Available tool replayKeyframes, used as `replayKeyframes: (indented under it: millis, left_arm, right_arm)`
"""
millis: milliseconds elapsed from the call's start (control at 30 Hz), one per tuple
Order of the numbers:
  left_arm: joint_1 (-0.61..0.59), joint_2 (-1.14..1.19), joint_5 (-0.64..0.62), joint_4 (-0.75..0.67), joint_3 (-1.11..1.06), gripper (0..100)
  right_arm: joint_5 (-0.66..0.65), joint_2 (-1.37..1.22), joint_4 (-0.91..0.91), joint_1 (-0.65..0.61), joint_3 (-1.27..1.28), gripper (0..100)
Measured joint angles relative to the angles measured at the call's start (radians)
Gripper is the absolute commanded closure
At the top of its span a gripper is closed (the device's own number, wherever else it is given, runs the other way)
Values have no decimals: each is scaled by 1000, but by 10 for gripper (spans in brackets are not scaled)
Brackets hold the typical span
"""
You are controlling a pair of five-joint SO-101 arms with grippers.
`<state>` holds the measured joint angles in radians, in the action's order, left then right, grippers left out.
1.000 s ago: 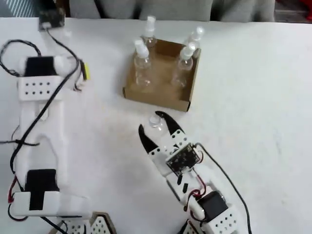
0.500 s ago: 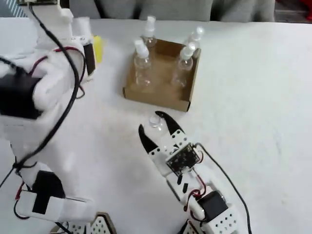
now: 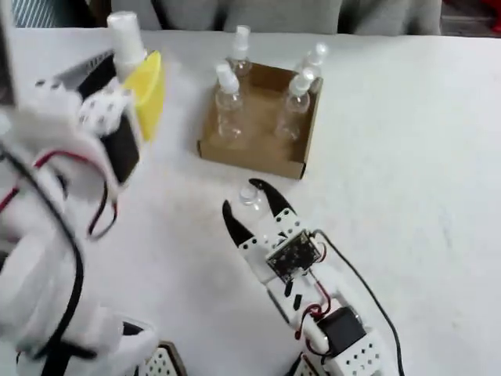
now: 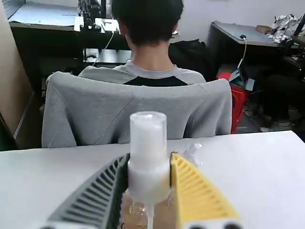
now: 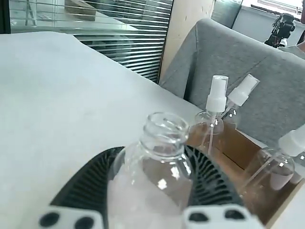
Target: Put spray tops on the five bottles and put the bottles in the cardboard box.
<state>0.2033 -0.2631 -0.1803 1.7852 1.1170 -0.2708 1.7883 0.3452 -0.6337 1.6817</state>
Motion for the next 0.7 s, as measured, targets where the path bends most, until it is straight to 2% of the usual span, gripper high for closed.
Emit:
replayKeyframes:
  millis: [233, 333, 467, 700]
  left_arm:
    - [8, -270, 0, -3, -322, 977]
    - [9, -385, 2, -63, -483, 976]
    - [9, -539, 2, -199, -703, 976]
    - [12, -717, 2, -574, -1142, 976]
  right_arm:
    - [0, 0, 0, -2, 0, 981]
    - [0, 0, 0, -2, 0, 981]
    - [0, 0, 0, -2, 0, 981]
    - [0, 0, 0, -2, 0, 981]
